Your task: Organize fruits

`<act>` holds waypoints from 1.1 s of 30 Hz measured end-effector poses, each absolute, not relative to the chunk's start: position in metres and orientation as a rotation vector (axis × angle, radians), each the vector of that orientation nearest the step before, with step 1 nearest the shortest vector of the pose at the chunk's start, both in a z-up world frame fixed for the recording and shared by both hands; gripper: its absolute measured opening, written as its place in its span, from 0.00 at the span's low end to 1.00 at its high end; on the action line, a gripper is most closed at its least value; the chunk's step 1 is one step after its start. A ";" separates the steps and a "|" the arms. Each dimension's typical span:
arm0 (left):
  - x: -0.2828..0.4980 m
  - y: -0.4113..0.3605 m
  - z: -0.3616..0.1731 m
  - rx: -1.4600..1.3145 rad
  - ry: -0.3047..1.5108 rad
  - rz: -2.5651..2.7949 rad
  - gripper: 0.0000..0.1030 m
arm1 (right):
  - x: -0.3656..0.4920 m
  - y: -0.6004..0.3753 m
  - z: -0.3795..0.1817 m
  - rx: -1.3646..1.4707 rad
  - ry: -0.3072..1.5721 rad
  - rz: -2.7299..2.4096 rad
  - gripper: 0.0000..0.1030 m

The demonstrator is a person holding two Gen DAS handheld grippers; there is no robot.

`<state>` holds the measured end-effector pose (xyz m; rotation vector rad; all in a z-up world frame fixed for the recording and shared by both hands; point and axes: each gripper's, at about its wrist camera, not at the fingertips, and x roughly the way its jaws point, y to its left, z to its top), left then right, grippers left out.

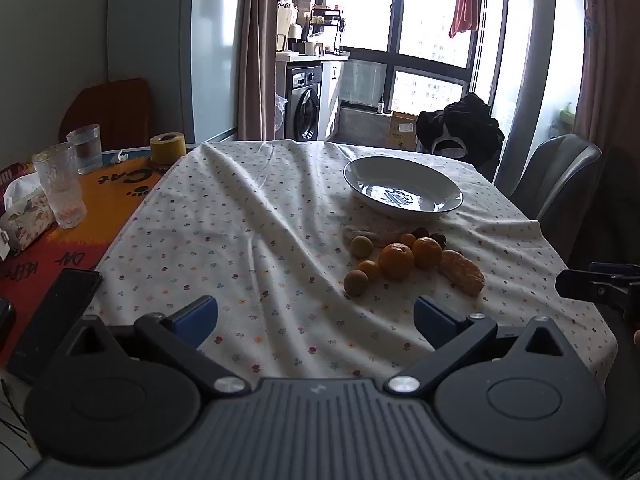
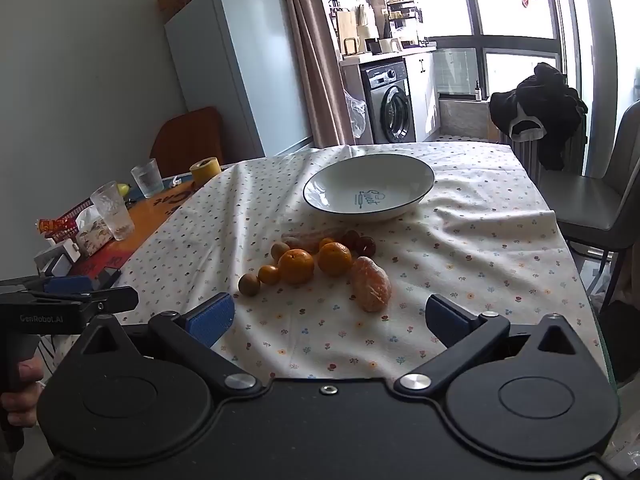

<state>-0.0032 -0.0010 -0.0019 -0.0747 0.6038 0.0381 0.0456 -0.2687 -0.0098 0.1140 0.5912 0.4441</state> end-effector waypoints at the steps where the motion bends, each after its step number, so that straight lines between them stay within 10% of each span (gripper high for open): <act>1: -0.002 0.001 -0.002 -0.076 0.607 0.035 1.00 | 0.044 -0.267 -0.007 0.112 0.592 0.445 1.00; 33: -0.002 -0.003 0.003 -0.086 0.603 0.034 1.00 | 0.044 -0.260 -0.010 0.050 0.589 0.417 1.00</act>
